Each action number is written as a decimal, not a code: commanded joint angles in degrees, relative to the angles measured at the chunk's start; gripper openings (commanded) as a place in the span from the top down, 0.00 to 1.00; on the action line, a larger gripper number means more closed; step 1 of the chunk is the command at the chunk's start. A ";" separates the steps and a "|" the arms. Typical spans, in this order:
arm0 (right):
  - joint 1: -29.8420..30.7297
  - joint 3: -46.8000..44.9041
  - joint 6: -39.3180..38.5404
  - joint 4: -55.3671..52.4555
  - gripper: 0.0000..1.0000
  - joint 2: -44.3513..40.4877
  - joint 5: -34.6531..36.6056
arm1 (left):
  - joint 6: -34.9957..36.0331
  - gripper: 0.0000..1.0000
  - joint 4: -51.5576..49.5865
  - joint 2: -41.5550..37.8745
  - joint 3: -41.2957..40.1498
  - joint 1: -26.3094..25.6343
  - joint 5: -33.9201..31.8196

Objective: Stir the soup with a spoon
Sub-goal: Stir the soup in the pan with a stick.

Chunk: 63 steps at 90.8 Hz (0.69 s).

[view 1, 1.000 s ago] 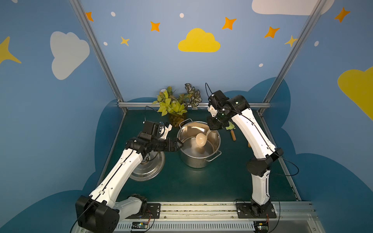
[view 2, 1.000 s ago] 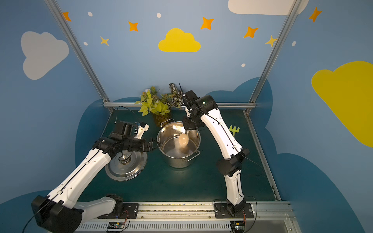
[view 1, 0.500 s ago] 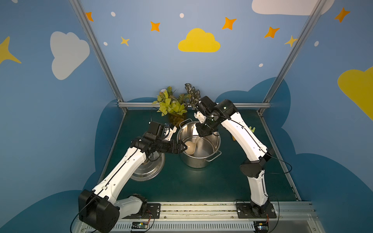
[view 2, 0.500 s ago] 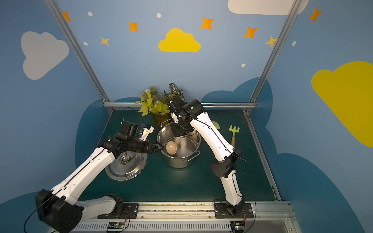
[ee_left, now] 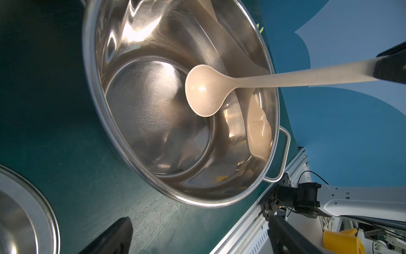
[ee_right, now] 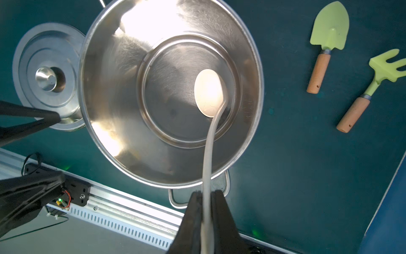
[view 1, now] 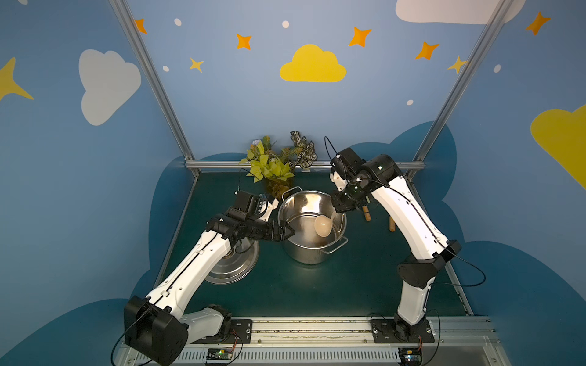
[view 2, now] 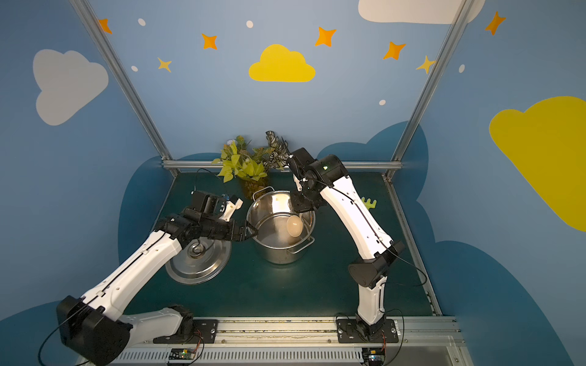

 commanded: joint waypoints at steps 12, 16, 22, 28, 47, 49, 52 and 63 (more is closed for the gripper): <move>-1.38 0.20 0.13 6.45 1.00 3.00 -2.76 | 0.17 0.00 0.95 0.02 -0.13 -0.41 0.45; -1.29 0.39 0.26 8.10 1.00 3.75 -4.20 | 0.16 0.00 1.05 0.03 -0.23 -0.45 0.52; -0.88 1.06 0.48 9.93 1.00 4.91 -5.84 | 0.27 0.00 1.06 0.14 -0.45 -0.52 0.55; -0.35 2.27 0.80 11.35 1.00 6.12 -7.04 | 0.22 0.00 1.07 0.09 -0.51 -0.54 0.46; 2.34 8.00 1.36 12.07 1.00 10.13 -10.78 | 0.00 0.00 0.99 -0.47 -0.61 -0.69 0.31; 2.80 8.08 1.30 12.12 1.00 10.16 -11.05 | 0.03 0.00 0.92 -0.53 -0.64 -0.71 0.26; 3.31 8.10 1.15 11.89 1.00 10.14 -11.32 | 0.00 0.00 0.90 -0.63 -0.62 -0.72 0.28; 4.92 8.02 1.04 9.66 1.00 9.49 -11.08 | 0.02 0.00 0.73 -0.74 -0.60 -0.72 0.14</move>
